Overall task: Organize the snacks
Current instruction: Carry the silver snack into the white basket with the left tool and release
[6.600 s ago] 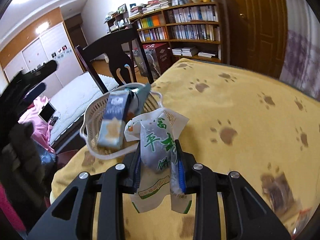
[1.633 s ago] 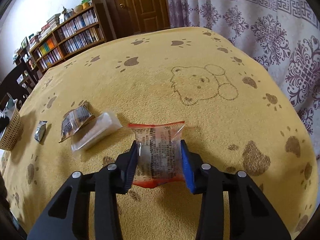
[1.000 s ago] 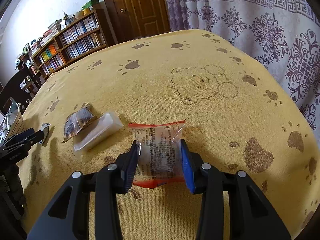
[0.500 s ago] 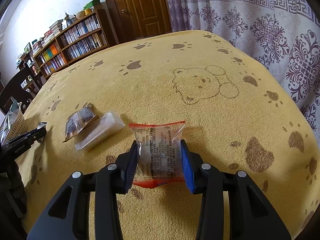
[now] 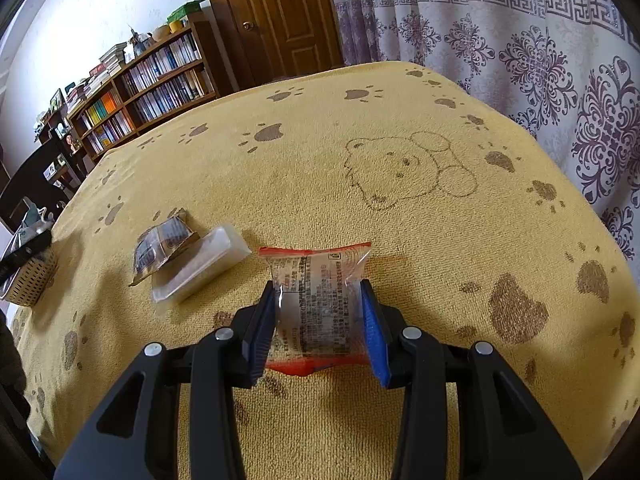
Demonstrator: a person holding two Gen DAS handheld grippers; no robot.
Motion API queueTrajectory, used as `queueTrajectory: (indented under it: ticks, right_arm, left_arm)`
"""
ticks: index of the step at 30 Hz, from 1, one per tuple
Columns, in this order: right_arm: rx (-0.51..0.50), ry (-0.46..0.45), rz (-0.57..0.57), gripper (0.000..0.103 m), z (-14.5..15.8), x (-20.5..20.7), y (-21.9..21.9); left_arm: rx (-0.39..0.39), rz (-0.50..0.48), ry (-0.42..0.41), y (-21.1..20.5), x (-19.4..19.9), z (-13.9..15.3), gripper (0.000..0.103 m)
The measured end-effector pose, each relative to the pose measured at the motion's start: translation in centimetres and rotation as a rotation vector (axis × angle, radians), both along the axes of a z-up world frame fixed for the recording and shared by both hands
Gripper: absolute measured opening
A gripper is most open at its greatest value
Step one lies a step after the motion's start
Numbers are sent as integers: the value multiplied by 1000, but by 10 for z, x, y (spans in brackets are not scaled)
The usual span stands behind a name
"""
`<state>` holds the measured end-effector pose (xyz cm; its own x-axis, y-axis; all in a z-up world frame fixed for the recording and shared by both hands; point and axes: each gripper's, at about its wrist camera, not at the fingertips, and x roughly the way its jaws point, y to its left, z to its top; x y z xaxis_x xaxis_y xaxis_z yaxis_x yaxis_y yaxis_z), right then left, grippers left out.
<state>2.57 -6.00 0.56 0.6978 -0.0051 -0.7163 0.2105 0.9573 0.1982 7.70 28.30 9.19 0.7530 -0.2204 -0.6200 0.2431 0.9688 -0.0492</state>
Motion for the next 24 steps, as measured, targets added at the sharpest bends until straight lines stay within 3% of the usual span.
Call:
queueTrajectory:
  ticks: [11,24]
  right_arm:
    - [1,0,0,41,0,0,-1]
    - [6,-1,2,41,0,-1,0]
  left_arm:
    - [-43,159,-115,65,-11,48,21]
    - [-53,412,-125,158,2,53,21]
